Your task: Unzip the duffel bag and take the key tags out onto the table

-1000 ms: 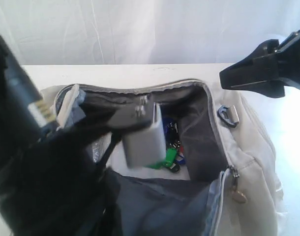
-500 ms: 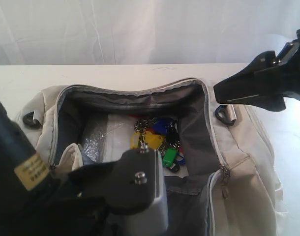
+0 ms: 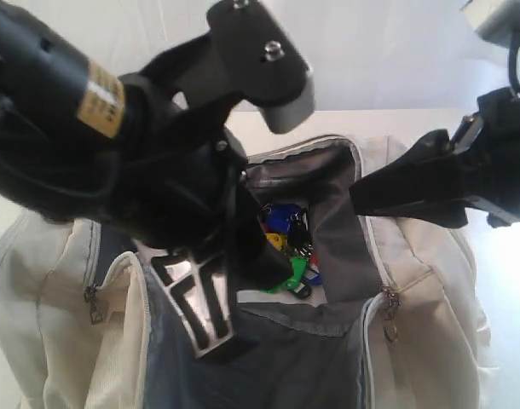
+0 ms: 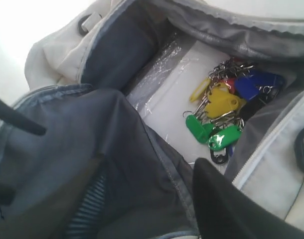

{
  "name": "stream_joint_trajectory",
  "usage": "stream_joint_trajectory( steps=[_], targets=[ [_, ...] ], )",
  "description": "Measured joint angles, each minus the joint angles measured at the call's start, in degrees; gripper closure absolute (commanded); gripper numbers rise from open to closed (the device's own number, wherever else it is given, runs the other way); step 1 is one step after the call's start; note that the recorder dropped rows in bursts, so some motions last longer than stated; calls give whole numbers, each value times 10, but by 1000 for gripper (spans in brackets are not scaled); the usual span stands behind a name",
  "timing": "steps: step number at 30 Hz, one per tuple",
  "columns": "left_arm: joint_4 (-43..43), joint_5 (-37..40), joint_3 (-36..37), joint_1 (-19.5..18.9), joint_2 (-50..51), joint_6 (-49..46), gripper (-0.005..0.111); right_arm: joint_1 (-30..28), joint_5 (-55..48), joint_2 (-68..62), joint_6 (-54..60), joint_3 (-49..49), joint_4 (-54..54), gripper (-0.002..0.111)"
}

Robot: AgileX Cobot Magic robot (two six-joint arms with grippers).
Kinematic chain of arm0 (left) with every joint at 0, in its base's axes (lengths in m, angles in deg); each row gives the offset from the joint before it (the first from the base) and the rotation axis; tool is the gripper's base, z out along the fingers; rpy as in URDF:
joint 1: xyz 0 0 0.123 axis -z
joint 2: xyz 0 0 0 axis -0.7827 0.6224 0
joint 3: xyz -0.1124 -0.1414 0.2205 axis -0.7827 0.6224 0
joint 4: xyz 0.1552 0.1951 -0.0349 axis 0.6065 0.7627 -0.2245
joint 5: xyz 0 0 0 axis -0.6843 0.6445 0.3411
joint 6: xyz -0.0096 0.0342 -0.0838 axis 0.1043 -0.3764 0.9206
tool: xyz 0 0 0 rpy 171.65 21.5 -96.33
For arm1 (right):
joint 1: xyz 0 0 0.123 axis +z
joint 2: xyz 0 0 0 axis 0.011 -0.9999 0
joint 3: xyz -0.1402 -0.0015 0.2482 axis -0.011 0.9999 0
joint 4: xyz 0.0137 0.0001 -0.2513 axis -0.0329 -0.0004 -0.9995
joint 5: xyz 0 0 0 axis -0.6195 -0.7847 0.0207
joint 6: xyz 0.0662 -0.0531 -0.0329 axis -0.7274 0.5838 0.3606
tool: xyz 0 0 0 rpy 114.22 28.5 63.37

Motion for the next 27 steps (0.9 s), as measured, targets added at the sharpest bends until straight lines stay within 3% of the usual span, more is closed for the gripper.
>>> stream_joint_trajectory(
  steps=[3,7,9,12,15,18,22,27],
  targets=[
    [92,-20,12,-5,43,62,58,0,2,-15,1,8,0,60],
    [189,73,26,-27,104,146,58,0,2,-25,1,12,-1,60],
    [186,159,41,-30,105,163,58,0,2,-25,1,12,-2,60],
    [136,181,102,-30,57,178,58,0,-4,-25,3,12,-5,60],
    [126,142,175,-30,24,211,58,12,-12,-25,8,13,-5,64],
    [122,62,253,-30,19,230,58,60,-8,-35,13,36,-5,67],
    [123,27,269,-30,19,243,58,100,-13,-83,-15,61,-65,70],
    [139,23,269,-30,19,249,58,114,-21,-123,-152,71,-233,70]
  ],
)
